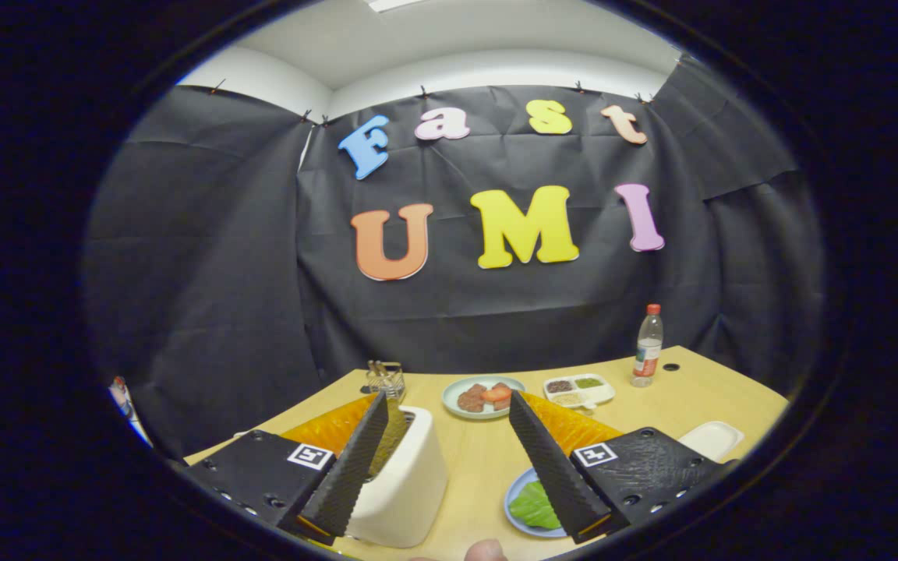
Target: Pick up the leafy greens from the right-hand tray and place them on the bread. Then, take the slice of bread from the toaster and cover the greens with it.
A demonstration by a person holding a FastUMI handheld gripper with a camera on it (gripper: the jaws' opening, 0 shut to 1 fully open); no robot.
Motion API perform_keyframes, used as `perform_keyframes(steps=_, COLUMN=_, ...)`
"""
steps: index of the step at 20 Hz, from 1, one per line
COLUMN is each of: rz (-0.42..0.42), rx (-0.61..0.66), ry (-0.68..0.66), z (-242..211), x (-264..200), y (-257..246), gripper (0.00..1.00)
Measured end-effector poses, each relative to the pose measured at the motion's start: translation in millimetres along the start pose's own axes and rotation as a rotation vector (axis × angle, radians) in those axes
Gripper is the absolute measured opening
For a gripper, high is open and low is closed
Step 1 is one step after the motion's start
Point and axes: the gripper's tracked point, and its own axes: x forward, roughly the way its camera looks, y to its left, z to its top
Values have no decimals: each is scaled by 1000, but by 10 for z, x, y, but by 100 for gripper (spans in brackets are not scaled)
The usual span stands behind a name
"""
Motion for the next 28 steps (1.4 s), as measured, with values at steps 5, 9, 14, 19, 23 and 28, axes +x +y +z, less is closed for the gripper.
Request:
perform_keyframes(steps=5, rz=22, rx=-7, ry=65, z=-243, x=272, y=420, gripper=96)
perform_keyframes(steps=9, rz=-56, rx=13, ry=157, z=-472, x=524, y=392, gripper=93)
perform_keyframes(steps=14, rz=-85, rx=7, ry=195, z=-626, x=634, y=397, gripper=60)
perform_keyframes(steps=19, rz=-110, rx=6, ry=177, z=-598, x=624, y=354, gripper=21)
perform_keyframes(steps=23, rz=-83, rx=-10, ry=150, z=-493, x=590, y=381, gripper=8)
perform_keyframes(steps=28, rz=-56, rx=9, ry=54, z=-129, x=481, y=362, gripper=8)
